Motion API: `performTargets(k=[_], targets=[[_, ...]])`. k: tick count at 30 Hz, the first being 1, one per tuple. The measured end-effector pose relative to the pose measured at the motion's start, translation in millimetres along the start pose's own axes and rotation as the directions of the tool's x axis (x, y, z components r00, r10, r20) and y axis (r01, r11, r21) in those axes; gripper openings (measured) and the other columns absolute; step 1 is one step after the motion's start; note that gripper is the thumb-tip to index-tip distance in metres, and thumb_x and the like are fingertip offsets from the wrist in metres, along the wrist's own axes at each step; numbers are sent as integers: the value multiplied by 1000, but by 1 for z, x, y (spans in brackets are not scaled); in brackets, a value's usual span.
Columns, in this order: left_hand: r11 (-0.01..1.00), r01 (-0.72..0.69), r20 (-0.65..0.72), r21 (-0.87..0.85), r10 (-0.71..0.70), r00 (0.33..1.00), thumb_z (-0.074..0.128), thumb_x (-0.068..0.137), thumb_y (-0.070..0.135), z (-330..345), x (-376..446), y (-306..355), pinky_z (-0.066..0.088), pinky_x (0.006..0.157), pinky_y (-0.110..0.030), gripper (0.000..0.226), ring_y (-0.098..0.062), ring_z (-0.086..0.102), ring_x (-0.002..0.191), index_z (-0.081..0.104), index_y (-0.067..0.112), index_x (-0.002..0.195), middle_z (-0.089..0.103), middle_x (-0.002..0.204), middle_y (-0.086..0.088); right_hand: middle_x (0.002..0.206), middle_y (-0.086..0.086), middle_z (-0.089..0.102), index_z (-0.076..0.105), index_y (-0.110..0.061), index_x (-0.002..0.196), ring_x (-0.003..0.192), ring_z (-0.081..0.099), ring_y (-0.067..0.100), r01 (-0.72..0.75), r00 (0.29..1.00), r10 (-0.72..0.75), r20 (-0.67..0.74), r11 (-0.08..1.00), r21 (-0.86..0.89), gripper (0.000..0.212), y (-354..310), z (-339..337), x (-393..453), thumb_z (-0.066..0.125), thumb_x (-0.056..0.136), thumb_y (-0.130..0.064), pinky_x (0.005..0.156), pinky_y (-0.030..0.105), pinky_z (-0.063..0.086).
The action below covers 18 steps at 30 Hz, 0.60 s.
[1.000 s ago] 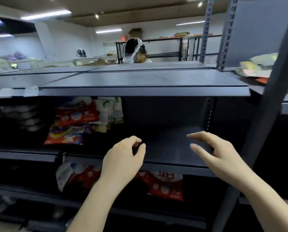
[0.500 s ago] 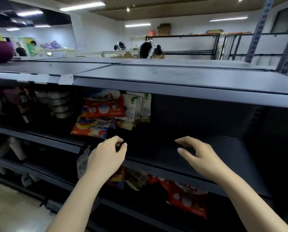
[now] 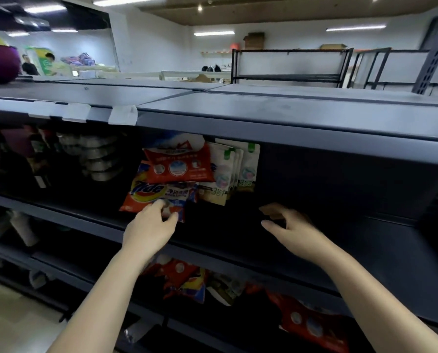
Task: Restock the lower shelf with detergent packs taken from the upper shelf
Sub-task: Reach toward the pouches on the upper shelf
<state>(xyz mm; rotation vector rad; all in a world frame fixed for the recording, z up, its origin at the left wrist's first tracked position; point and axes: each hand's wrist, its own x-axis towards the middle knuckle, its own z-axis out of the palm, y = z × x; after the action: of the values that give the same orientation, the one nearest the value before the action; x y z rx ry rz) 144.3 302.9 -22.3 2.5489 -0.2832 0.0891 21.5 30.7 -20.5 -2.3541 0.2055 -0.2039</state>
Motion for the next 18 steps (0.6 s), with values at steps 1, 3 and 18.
performTargets(k=[1, 3, 18], targets=[[1000, 10, 17, 4, -10, 1000, 46, 93, 48, -2, 14, -11, 48, 92, -41, 53, -27, 52, 119, 41, 21, 139, 51, 136, -3, 124, -19, 50, 49, -41, 126, 113, 45, 0, -16, 1000, 16, -4, 1000, 13, 32, -4, 9, 11, 52, 94, -41, 82, 12, 38], [1000, 12, 53, 15, -13, 999, 47, 92, 46, -7, 42, -32, 47, 94, -43, 52, -30, 52, 116, 42, 18, 136, 51, 132, -7, 127, -15, 51, 50, -37, 127, 114, 47, 3, -51, 998, 53, -40, 998, 35, 33, -15, 27, 33, 55, 95, -35, 89, 19, 38], [956, 136, 298, -259, -55, 953, 67, 78, 58, 22, 204, -128, 36, 107, -47, 110, -37, 29, 139, 3, 13, 154, 17, 157, -15, 139, 2, 49, 47, -20, 137, 122, 48, 15, -229, 952, 224, -209, 974, 1, 48, -68, 111, 152, 55, 94, -40, 87, 17, 32]])
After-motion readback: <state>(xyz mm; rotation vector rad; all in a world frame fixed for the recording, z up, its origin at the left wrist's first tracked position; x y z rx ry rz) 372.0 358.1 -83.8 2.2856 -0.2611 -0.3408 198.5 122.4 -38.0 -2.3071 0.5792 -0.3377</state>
